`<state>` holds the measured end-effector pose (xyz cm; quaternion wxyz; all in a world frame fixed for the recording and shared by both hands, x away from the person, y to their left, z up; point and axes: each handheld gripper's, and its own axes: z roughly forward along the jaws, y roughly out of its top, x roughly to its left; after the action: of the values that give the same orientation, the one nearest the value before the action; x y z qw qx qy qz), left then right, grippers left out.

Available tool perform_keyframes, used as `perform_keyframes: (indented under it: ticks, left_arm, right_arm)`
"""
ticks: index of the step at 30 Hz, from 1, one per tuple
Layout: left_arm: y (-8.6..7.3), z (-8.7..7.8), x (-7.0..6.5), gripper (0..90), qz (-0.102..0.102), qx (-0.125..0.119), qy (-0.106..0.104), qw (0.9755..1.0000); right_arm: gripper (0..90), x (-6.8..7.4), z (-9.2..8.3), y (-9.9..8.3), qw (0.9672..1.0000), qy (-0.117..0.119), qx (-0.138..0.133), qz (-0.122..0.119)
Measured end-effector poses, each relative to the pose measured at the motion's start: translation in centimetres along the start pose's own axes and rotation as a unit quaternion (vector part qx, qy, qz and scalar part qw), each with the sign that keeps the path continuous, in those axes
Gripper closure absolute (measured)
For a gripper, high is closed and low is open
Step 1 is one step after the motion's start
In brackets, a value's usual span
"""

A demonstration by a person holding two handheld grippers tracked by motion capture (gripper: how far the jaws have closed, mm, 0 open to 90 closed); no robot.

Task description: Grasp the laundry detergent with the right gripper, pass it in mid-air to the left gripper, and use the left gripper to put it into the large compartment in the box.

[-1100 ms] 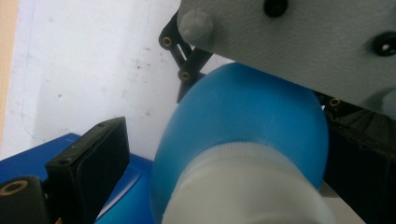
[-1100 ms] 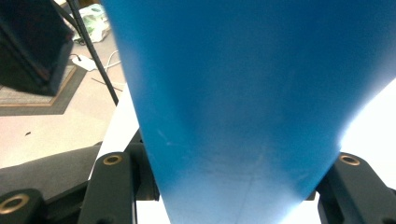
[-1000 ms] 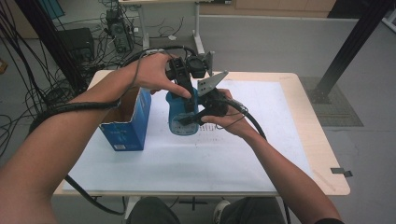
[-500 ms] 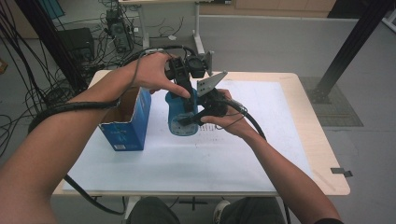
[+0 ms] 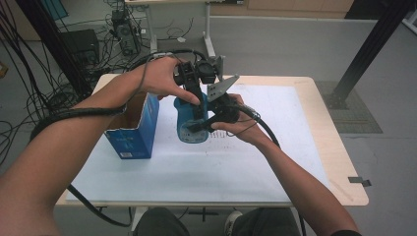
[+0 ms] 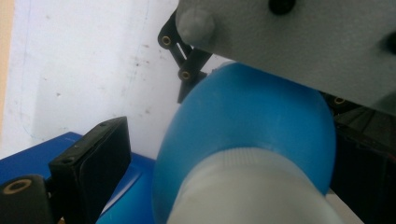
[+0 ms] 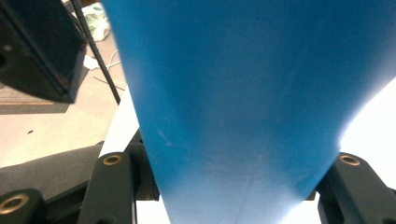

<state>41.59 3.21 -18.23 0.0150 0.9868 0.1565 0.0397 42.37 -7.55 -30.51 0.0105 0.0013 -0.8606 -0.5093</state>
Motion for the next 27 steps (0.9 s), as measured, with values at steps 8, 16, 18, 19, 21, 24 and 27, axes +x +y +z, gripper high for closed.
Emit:
perform_keyframes:
  ticks: [8, 16, 18, 19, 21, 24, 27]
  left_arm:
    - [-0.12, -0.05, -0.07, 16.7, 0.007, -0.002, 0.0, 1.0]
    - [-0.07, 0.09, -0.23, 27.5, 0.012, 0.002, -0.005, 0.9999]
    - [-0.04, 0.05, -0.25, 30.5, 0.013, 0.004, -0.008, 0.9999]
    - [-0.04, 0.05, -0.28, 31.9, 0.013, 0.004, -0.008, 0.9999]
    - [-0.04, 0.04, -0.27, 32.2, 0.012, 0.004, -0.009, 0.9999]
    - [-0.05, 0.06, -0.27, 33.1, 0.013, 0.005, -0.013, 0.9998]
    - [-0.09, 0.12, -0.29, 33.6, 0.013, 0.005, -0.013, 0.9998]
  right_arm:
    - [42.8, 0.0, -0.07, 0.03, 1.0, -0.002, 0.0, -0.002]
    - [42.8, 0.09, -0.09, 0.04, 1.0, 0.0, 0.001, -0.006]
    - [42.8, 0.07, -0.05, 0.03, 1.0, -0.001, 0.001, -0.008]
    - [42.8, 0.07, -0.07, 0.01, 1.0, -0.003, 0.003, -0.006]
    - [42.8, 0.07, -0.06, 0.0, 1.0, -0.003, 0.003, -0.007]
    - [42.8, 0.12, -0.02, 0.01, 1.0, -0.001, 0.004, -0.007]
    - [42.7, 0.14, 0.05, -0.03, 0.9999, 0.0, 0.005, -0.01]
